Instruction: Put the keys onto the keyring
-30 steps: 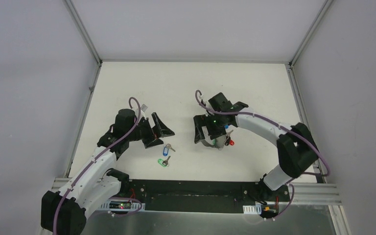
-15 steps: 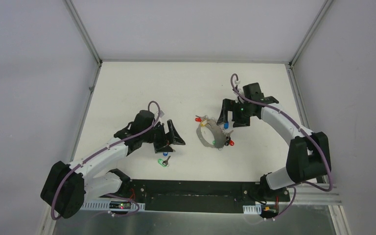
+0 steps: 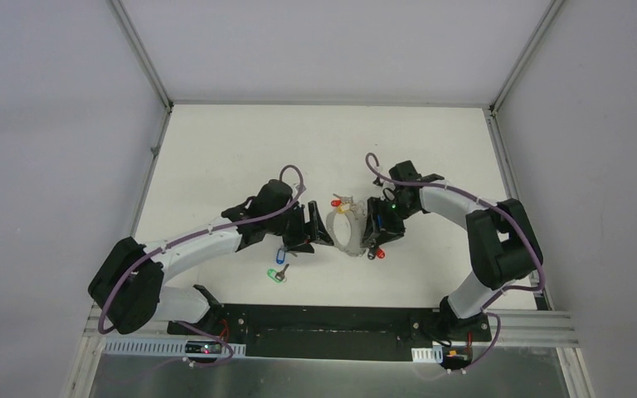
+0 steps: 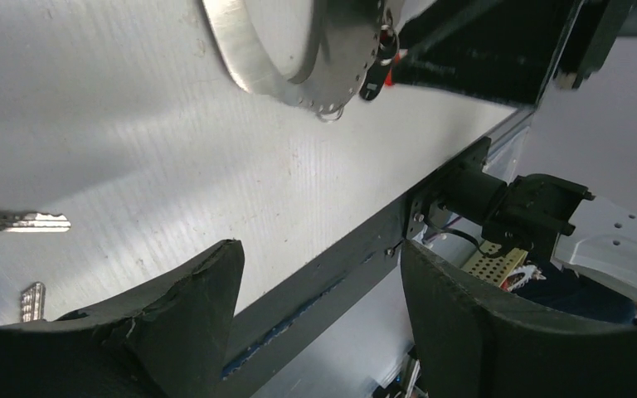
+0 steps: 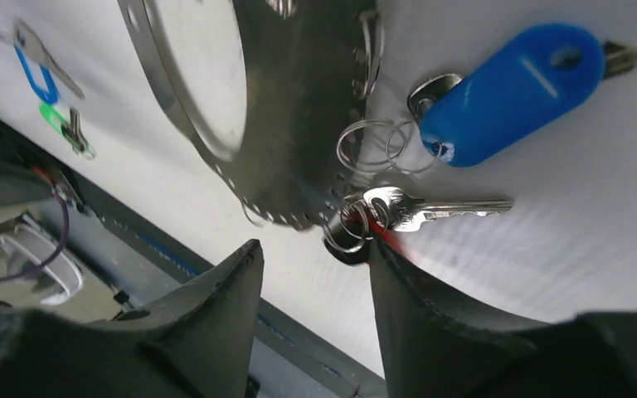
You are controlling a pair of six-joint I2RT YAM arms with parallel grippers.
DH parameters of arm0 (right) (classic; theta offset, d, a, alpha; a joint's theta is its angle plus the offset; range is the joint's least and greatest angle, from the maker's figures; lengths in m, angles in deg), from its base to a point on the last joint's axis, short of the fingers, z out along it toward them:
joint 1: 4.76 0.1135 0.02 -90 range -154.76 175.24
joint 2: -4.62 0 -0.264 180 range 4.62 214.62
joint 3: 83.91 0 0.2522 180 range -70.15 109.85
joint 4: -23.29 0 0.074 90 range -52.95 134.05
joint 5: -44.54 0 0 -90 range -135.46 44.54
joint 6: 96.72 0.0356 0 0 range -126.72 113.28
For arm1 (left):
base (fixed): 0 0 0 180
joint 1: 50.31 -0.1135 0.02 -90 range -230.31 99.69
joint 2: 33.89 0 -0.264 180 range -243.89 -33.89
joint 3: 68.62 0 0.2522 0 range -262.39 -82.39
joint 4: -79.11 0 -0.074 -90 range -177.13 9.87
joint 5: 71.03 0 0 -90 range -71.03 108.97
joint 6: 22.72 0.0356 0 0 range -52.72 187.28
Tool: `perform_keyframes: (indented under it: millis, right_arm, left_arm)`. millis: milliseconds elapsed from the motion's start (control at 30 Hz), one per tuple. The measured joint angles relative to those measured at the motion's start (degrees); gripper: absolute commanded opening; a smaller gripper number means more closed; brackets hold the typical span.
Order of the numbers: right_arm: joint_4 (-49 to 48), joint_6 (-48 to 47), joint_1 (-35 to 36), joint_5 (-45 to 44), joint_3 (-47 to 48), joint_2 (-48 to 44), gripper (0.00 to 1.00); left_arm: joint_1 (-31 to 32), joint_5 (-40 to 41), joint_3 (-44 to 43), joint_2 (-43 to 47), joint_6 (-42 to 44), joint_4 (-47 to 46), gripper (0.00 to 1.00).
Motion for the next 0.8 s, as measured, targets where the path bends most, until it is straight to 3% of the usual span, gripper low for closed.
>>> perform_keyframes:
  millis: [233,500,700,800]
  right_arm:
    - [-0.1,3.5,3.6,2.3,-5.7,-5.5,0.59]
    - [0.7,5.1,1.1,-1.4,-6.0,-19.3,0.73]
    - [0.9,5.5,-3.5,-2.1,-7.0,-26.4,0.73]
    - [0.9,6.0,-5.6,-2.0,-8.2,-28.8,0.73]
  left_arm:
    - [0.0,1.7,-5.2,-6.4,2.0,2.7,0.68]
    - [2.4,14.1,-28.6,-21.4,10.8,20.1,0.71]
    - [6.1,25.5,-45.0,-36.1,16.0,33.8,0.72]
    - [7.1,29.2,-48.9,-41.4,17.0,38.0,0.72]
